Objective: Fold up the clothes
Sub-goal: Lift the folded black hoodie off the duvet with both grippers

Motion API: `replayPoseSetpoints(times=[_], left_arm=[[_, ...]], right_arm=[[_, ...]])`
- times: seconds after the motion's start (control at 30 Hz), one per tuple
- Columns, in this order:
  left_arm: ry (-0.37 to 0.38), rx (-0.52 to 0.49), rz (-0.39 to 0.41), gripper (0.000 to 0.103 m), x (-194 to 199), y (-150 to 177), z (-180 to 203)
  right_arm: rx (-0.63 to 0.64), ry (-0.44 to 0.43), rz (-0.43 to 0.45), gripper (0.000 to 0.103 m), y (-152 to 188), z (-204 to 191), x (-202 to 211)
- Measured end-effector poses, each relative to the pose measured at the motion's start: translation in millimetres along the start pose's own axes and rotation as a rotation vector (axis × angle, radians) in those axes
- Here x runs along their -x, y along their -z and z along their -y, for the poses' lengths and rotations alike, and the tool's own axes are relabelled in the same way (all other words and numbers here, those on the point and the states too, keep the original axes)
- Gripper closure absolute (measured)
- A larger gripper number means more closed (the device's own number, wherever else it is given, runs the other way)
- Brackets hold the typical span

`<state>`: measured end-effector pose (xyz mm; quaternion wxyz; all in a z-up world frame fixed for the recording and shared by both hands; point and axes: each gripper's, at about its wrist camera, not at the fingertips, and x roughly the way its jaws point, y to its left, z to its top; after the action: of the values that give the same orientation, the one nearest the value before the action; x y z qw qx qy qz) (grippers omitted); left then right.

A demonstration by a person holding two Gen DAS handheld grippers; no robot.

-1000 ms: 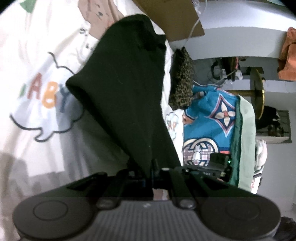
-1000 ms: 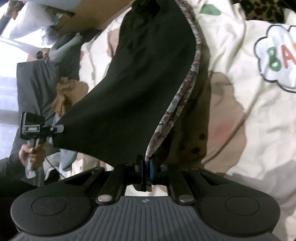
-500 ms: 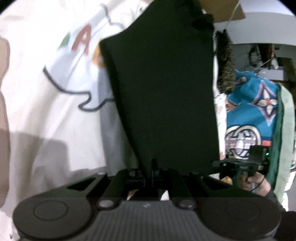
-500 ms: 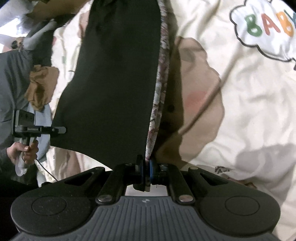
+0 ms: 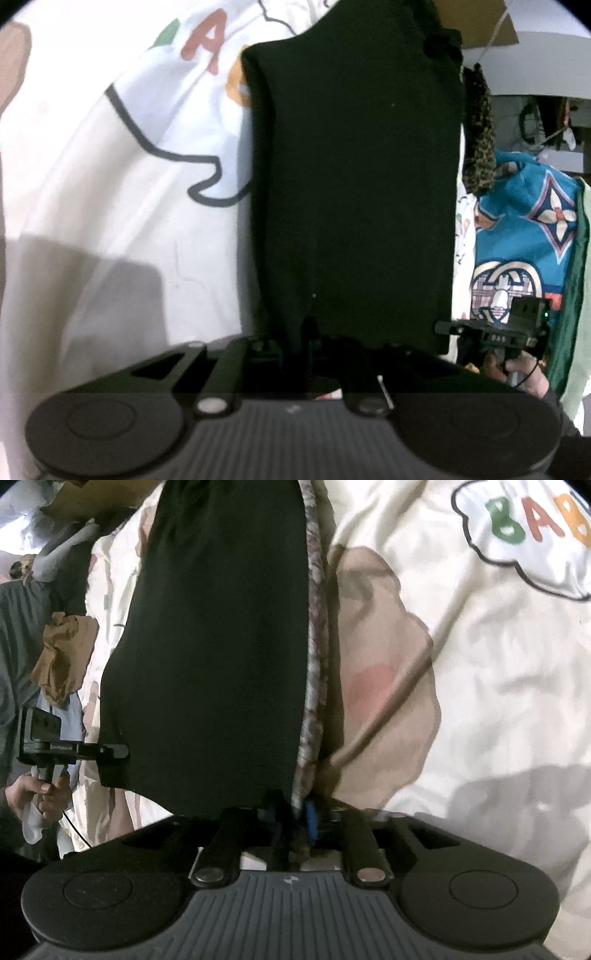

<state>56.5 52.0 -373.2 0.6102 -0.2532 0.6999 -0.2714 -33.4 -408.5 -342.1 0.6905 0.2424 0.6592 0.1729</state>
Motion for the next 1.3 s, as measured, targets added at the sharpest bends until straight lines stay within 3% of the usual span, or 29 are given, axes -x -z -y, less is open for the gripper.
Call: replayPoseSetpoints(times=[0.17,0.47,0.63,0.83,0.9,0.97,1.07,1.3], left_arm=[[0.037,0.014,0.015,0.072,0,-2,-4],[0.094,0.038,0.033,0.072,1,-4,-10],[0.101,0.04,0.034,0.072,-7,-4,-7],[0.127,0.053,0.027,0.072,-12,-5,-9],[0.141,0.062,0.025,0.072,-12,-5,-12],[0.16,0.077,0.023,0.071,-12,-4,-16],[0.212,0.118,0.024,0.07,-15,-4,-24],[0.238,0.101,-0.004,0.07,-16,-1,-26]], right_arm=[[-0.021,-0.024,0.03,0.071,-1,5,-4],[-0.068,-0.084,0.058,0.068,-2,26,-8],[0.023,-0.037,0.057,0.068,-8,20,-3],[-0.033,-0.167,0.031,0.068,-8,27,-21],[-0.072,-0.212,0.03,0.071,-7,33,-23],[-0.107,-0.252,0.03,0.081,-6,40,-26],[-0.136,-0.274,0.037,0.084,-5,48,-32],[-0.142,-0.321,0.029,0.094,-4,52,-32]])
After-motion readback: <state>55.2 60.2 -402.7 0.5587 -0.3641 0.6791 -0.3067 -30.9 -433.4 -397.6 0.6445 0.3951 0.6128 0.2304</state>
